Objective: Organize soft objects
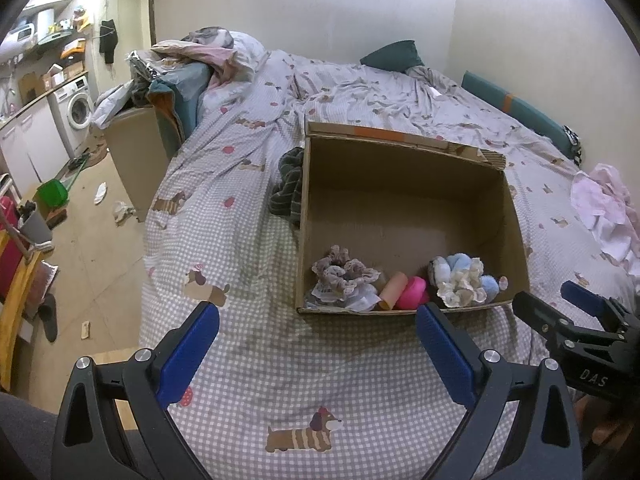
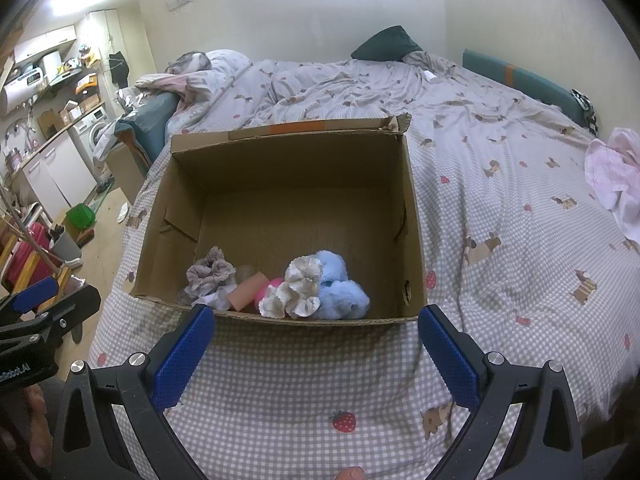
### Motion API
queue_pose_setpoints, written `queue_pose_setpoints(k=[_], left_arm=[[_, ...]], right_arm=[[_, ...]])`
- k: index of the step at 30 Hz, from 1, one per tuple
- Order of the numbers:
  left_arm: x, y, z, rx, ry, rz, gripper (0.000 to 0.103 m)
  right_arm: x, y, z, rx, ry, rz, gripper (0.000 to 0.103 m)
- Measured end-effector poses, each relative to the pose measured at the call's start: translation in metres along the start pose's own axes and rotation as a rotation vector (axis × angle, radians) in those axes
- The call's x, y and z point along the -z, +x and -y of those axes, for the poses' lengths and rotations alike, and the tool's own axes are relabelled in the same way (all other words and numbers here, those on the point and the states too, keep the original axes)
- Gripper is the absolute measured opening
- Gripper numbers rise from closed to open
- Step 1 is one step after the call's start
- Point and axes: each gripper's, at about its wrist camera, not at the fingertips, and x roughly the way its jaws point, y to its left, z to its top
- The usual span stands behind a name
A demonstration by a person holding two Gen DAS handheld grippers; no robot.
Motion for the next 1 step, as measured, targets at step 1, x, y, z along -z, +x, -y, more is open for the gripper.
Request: queue_pose_setpoints(k=[1], left_arm=[[-0.0001,0.0005,0.0,0.0,0.001,-0.001,0.098]], right_arm=[[0.0006,0.0001,-0.0003,-0.001,0.0,0.0,0.103]])
